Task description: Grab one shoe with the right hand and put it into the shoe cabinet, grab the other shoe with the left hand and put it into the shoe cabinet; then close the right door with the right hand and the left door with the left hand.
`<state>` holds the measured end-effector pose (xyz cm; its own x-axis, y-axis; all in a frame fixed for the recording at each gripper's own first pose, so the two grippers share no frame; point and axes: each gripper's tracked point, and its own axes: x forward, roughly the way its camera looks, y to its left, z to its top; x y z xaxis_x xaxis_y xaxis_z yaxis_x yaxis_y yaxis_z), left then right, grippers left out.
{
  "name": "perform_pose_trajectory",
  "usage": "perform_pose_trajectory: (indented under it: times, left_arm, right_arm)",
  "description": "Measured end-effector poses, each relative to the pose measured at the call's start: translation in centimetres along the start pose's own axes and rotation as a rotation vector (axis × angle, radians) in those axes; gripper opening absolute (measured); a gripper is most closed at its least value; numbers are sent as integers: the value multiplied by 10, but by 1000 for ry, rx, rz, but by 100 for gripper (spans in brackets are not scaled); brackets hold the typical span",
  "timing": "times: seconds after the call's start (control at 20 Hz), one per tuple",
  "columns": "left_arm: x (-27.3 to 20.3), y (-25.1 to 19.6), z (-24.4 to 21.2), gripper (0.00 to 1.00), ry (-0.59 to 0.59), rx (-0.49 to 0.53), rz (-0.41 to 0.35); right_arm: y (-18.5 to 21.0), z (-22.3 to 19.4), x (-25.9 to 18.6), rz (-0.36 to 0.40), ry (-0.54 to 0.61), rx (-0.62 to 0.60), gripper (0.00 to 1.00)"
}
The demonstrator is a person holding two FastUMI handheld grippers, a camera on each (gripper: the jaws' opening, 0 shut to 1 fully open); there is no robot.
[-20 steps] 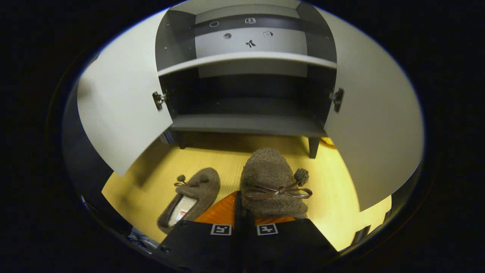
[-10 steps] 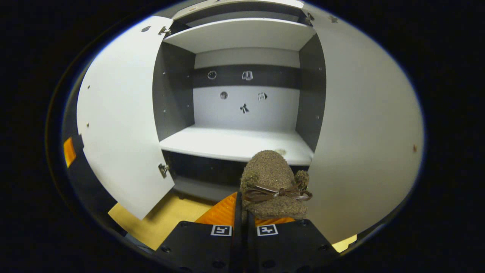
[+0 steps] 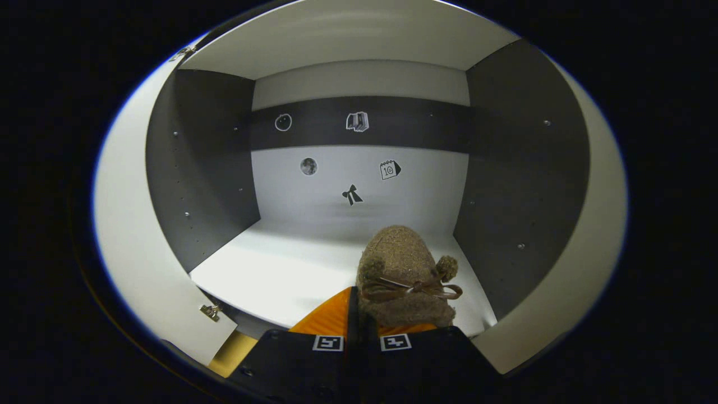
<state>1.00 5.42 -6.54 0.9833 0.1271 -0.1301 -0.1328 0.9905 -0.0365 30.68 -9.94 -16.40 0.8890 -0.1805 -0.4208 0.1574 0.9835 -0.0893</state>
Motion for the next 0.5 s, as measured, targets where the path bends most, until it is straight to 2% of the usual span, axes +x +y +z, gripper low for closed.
perform_pose_trajectory:
  times: [0.3, 0.5]
  left_arm:
    - [14, -1, -9, 95, 21, -41, 52]
    - [17, 8, -8, 95, 26, -24, 105]
  right_arm:
    - [-6, 13, 82, -31, 33, -32, 9]
    - [-3, 14, 121, -45, 70, -17, 8]
